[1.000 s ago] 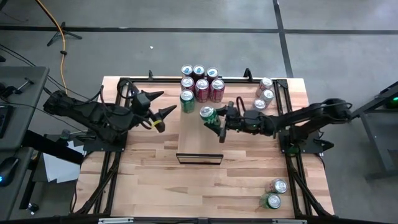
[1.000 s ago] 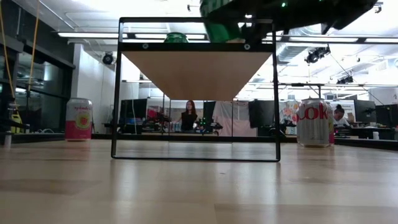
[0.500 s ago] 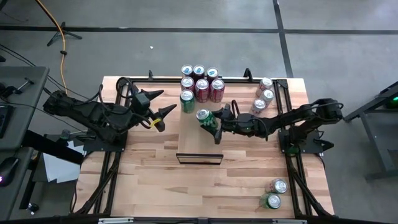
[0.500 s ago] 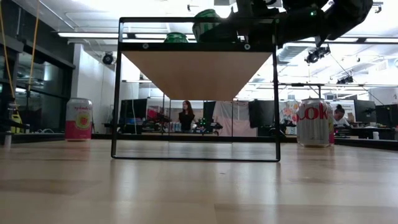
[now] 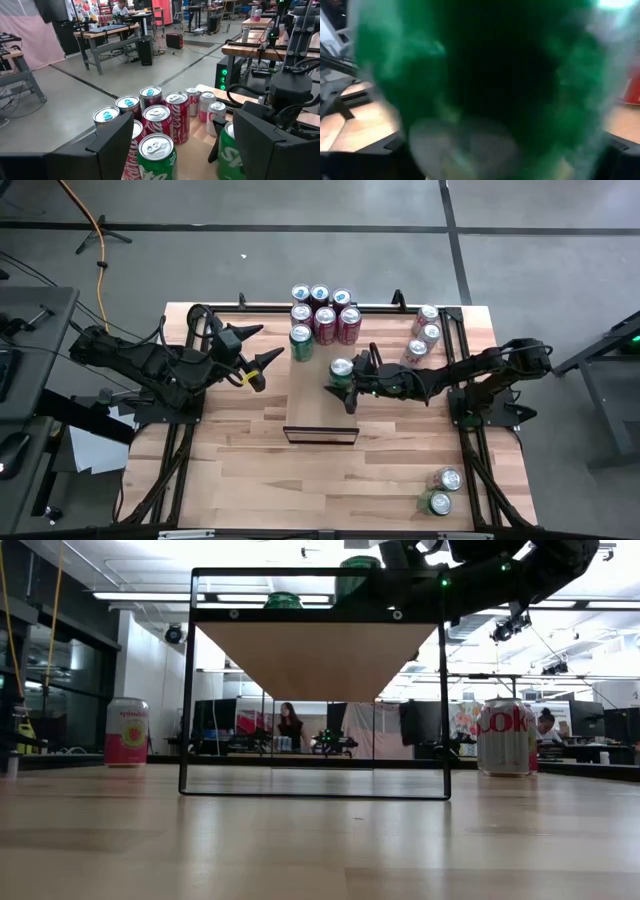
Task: Place canned beverage on shelf
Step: Put the top green soda can on the shelf
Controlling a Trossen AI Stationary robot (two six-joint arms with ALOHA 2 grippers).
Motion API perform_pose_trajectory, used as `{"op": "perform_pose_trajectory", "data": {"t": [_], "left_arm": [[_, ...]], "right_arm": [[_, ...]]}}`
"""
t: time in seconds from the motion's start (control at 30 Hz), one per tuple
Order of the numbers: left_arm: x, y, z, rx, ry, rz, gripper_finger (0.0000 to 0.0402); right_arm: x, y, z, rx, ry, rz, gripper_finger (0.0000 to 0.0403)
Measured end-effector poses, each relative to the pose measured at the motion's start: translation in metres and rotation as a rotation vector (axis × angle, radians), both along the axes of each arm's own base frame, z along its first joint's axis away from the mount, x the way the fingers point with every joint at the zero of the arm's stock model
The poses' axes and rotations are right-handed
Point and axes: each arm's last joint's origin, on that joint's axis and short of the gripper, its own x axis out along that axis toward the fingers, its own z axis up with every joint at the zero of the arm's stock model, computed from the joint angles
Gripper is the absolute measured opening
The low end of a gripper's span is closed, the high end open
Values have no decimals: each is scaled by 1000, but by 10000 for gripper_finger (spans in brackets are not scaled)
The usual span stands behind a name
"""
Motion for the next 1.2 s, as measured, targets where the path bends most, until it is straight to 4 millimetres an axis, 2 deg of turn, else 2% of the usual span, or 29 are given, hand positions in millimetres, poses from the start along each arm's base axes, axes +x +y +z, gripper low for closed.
{"op": "perform_pose_trajectory", "data": {"t": [0.13,0.27,0.6,0.77,1.0,1.2], "left_arm": [[0,0,0,8,8,-1,271],[0,0,0,10,8,8,271],[0,0,0,31,25,9,271],[0,1,0,31,25,11,271],[0,2,0,31,25,18,271],[0,2,0,32,27,18,271]], "right_arm": [[-1,1,3,17,-13,14,358],[-8,-2,15,18,-31,8,359],[-43,-11,46,-7,34,8,360],[-55,-12,60,-2,4,25,360],[-73,-12,63,-16,93,31,360],[-83,-11,55,4,215,48,351]]}}
